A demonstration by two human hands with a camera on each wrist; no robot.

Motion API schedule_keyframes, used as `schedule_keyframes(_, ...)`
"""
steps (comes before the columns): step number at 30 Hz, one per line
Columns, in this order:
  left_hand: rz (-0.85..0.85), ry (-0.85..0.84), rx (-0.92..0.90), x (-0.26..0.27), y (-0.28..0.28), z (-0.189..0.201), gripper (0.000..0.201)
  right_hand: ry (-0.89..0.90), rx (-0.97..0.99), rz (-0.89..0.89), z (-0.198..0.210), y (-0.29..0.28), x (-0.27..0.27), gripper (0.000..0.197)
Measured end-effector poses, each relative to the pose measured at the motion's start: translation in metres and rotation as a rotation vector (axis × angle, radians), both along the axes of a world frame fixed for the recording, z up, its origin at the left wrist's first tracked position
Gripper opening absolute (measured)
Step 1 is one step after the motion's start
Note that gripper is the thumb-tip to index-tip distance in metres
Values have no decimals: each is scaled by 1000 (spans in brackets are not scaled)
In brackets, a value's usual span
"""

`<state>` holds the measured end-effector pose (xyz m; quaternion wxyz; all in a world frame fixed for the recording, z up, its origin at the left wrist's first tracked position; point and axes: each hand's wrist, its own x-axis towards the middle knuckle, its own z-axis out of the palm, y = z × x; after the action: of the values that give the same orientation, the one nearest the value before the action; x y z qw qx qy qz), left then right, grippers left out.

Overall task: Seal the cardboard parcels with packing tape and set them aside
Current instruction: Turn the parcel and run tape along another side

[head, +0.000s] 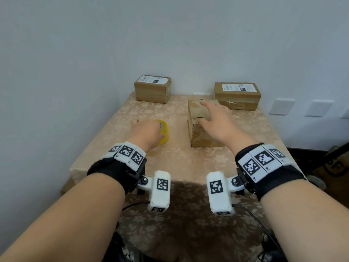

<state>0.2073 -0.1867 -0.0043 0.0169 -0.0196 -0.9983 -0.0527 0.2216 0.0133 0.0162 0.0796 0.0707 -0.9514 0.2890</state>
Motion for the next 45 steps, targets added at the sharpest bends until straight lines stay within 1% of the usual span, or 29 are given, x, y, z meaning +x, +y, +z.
schedule_keyframes(1,-43,99,125,-2,3,2,28,39,-59,9,3,-1,0,55)
schedule_keyframes(2,-88,181,296,-4,5,5,25,74,-141,16,7,-1,0,56)
schedule_keyframes(4,-208,270,621,-4,13,17,21,78,-340,12,16,-2,0,56)
schedule_keyframes(5,-267,302,720,-2,19,22,20,63,-443,9,20,-2,0,57)
schedule_keyframes(6,-316,343,759,0,24,28,18,47,-551,11,24,-2,-1,59)
schedule_keyframes(7,-348,393,758,3,29,32,19,23,-653,15,27,-2,-1,62)
schedule_keyframes(9,-371,475,740,6,35,39,26,-32,-782,12,30,-1,-2,65)
schedule_keyframes(11,-383,507,751,7,37,43,29,-66,-829,18,28,2,-4,67)
schedule_keyframes(13,-381,518,743,8,37,44,23,-50,-830,30,25,4,-5,63)
schedule_keyframes(14,-380,522,732,8,37,43,20,-21,-817,34,24,5,-4,58)
schedule_keyframes(15,-378,528,722,9,37,43,19,17,-811,35,23,5,-4,49)
schedule_keyframes(18,-366,532,690,9,37,43,18,136,-825,-12,25,8,-3,6)
schedule_keyframes(19,-361,528,682,8,36,43,18,166,-829,-27,26,9,-3,4)
schedule_keyframes(20,-359,522,682,8,36,42,18,177,-828,-37,27,10,-4,9)
schedule_keyframes(22,-383,498,717,6,33,41,20,157,-819,-31,27,10,-6,12)
schedule_keyframes(25,-430,439,779,6,29,40,19,79,-799,-10,24,7,-7,5)
schedule_keyframes(28,-448,425,731,6,27,37,21,31,-750,7,21,6,-8,19)
schedule_keyframes(29,-453,428,722,6,27,37,23,44,-709,-6,21,6,-7,17)
schedule_keyframes(31,-453,457,715,7,28,37,28,70,-634,-33,21,3,-7,7)
schedule_keyframes(32,-441,486,708,7,28,37,31,72,-605,-39,20,1,-8,8)
schedule_keyframes(34,-396,534,677,6,30,38,35,45,-561,-42,19,-4,-10,18)
schedule_keyframes(36,-356,522,623,3,31,35,36,19,-510,-58,20,-6,-12,21)
schedule_keyframes(40,-299,378,312,-2,34,22,39,-4,-431,-94,31,7,-13,11)
schedule_keyframes(43,-274,369,225,-3,42,24,41,-50,-436,-133,31,16,-12,9)
schedule_keyframes(45,-260,360,188,-2,48,27,42,-46,-398,-166,26,19,-12,10)
